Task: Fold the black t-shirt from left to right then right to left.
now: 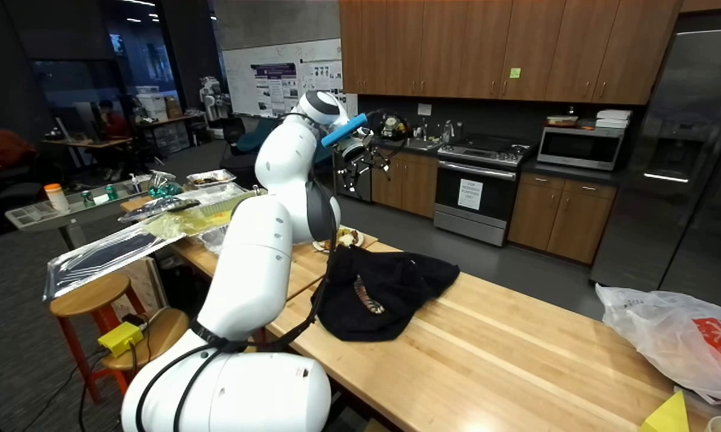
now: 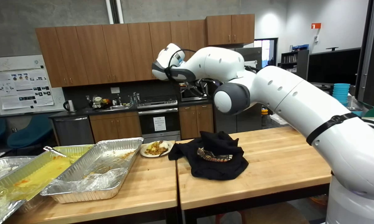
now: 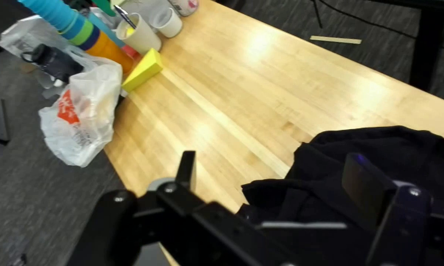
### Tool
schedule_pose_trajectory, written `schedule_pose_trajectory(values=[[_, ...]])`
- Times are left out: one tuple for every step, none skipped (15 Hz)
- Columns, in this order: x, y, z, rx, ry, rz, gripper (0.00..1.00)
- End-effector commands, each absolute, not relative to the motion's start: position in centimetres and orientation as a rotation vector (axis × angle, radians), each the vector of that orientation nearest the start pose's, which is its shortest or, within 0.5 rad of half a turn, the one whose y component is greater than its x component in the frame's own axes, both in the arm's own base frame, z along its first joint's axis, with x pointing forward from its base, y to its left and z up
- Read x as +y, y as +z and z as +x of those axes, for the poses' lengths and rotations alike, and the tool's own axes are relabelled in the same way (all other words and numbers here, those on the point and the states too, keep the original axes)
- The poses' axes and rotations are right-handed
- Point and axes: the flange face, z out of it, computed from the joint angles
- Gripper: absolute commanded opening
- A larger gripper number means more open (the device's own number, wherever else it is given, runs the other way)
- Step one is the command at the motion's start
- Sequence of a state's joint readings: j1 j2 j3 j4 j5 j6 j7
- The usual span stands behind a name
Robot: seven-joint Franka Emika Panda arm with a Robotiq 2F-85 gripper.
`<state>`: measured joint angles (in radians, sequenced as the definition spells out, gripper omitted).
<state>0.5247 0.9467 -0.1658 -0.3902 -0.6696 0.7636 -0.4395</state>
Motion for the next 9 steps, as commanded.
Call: schedule_pose_trajectory(values=[[23.2,53.2,64.2,0.551,-0.573,2.116,1.00],[23.5,53.3,64.3,0.520,-0.535,2.111,1.00],[23.4,53.2,64.3,0.475,-0.506,2.144,1.00],[23.0,53.0,64.1,0.478,-0.537,2.178,1.00],[22.6,52.7,63.9,0.447,-0.557,2.212,1.00],[21.7,52.3,63.9,0.440,-0.602,2.243,1.00],[20.9,51.9,64.0,0.514,-0.670,2.277,1.00],[20.3,51.6,64.2,0.584,-0.710,2.290,1.00],[20.2,51.2,64.9,0.660,-0.695,2.303,1.00]])
